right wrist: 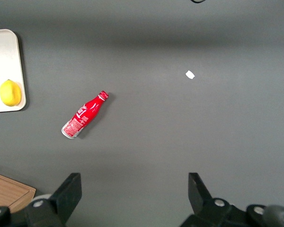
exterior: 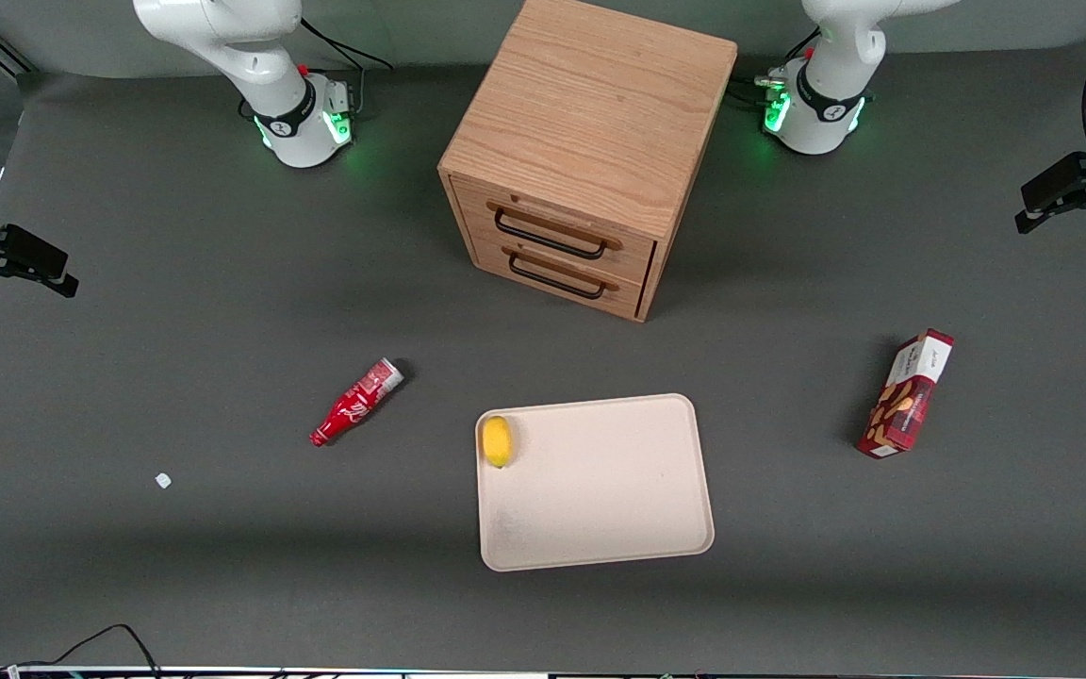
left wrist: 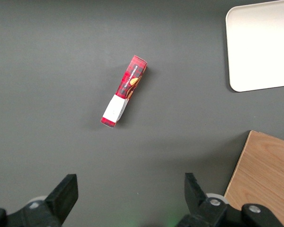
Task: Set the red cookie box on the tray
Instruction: 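Move the left gripper down over the red tartan cookie box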
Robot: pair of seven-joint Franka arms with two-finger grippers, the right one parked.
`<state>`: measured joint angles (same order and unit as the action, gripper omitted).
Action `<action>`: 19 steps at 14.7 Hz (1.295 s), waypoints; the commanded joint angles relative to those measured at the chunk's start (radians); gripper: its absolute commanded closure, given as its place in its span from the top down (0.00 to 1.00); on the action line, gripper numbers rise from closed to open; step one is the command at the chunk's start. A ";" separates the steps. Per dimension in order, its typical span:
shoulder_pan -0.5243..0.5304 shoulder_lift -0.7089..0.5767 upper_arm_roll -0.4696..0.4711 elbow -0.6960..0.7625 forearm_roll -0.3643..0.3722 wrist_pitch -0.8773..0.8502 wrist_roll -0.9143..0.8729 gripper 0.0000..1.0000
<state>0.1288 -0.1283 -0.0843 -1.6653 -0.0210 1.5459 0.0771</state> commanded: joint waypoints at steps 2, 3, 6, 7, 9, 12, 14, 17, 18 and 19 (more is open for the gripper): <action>0.009 -0.010 -0.011 -0.017 0.012 0.000 -0.013 1.00; 0.009 -0.002 -0.011 -0.017 0.013 0.003 -0.011 1.00; 0.005 0.051 -0.011 -0.040 0.038 0.022 0.044 1.00; -0.001 0.070 -0.011 -0.069 0.067 0.051 0.100 1.00; -0.003 0.084 -0.011 -0.184 0.089 0.200 0.193 1.00; 0.003 0.140 -0.006 -0.319 0.104 0.435 0.239 1.00; 0.005 0.205 -0.003 -0.335 0.105 0.509 0.256 1.00; 0.006 0.292 -0.002 -0.378 0.105 0.662 0.262 1.00; 0.006 0.318 0.001 -0.392 0.107 0.715 0.279 1.00; 0.008 0.344 0.009 -0.405 0.107 0.770 0.305 1.00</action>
<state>0.1311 0.1805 -0.0839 -2.0402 0.0718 2.2248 0.3374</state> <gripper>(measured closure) 0.000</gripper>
